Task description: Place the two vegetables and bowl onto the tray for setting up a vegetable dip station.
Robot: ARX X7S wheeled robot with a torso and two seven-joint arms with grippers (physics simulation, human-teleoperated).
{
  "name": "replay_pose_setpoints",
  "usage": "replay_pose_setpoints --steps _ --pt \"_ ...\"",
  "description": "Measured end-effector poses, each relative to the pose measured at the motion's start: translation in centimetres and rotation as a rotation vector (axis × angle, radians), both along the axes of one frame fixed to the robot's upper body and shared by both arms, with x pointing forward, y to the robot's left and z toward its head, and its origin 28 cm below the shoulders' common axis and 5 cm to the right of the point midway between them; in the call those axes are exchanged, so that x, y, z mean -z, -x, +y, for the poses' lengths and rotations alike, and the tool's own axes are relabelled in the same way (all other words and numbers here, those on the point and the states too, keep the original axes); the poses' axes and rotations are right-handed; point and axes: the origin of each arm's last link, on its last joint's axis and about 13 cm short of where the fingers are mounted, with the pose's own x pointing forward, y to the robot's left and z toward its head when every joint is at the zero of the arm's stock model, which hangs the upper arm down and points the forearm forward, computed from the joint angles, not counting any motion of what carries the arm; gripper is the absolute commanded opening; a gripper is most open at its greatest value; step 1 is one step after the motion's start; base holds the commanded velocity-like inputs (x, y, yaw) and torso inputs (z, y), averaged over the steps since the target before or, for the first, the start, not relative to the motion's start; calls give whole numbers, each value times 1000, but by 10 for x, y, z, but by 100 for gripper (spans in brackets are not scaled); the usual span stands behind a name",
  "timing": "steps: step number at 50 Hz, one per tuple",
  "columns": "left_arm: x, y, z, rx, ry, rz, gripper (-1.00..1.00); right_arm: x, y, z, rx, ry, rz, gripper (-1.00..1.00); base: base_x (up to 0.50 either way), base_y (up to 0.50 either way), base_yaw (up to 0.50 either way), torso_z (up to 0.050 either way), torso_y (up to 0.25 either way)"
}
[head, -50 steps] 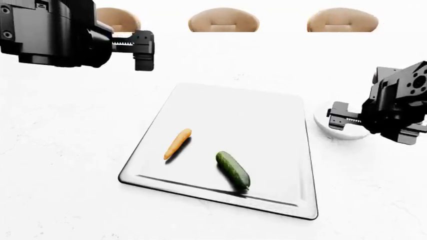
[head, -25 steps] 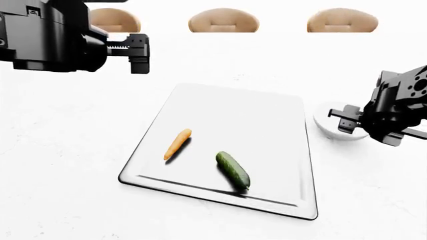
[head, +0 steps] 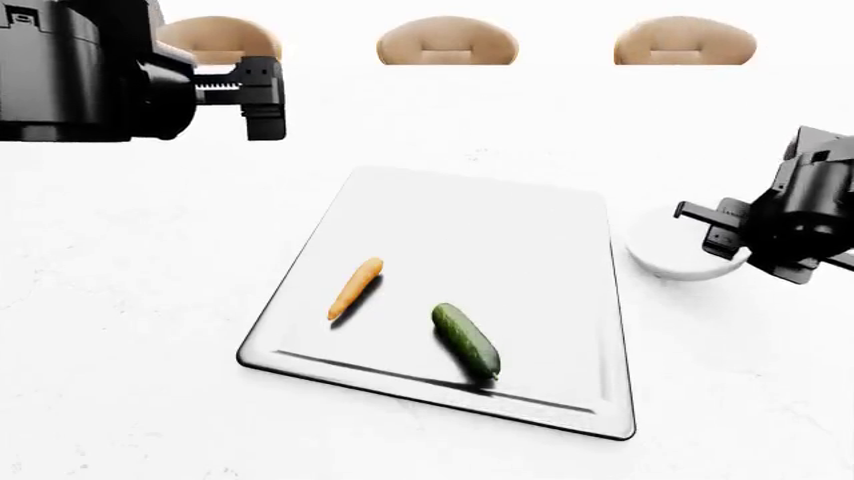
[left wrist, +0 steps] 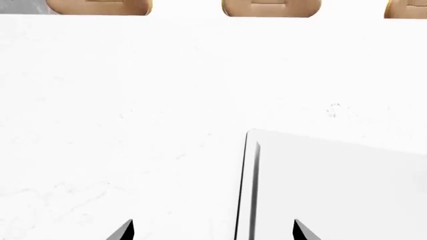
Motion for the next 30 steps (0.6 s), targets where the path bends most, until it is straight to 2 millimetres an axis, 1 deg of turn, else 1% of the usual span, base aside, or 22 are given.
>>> replay_pose_setpoints --steps 13,30 --pt "-2 8 3 -8 12 -23 100 -1 16 -3 17 -35 -46 -100 0 0 0 0 0" --pt "-5 17 6 -17 23 -45 100 -1 33 -9 44 -187 -176 -100 0 0 0 0 0"
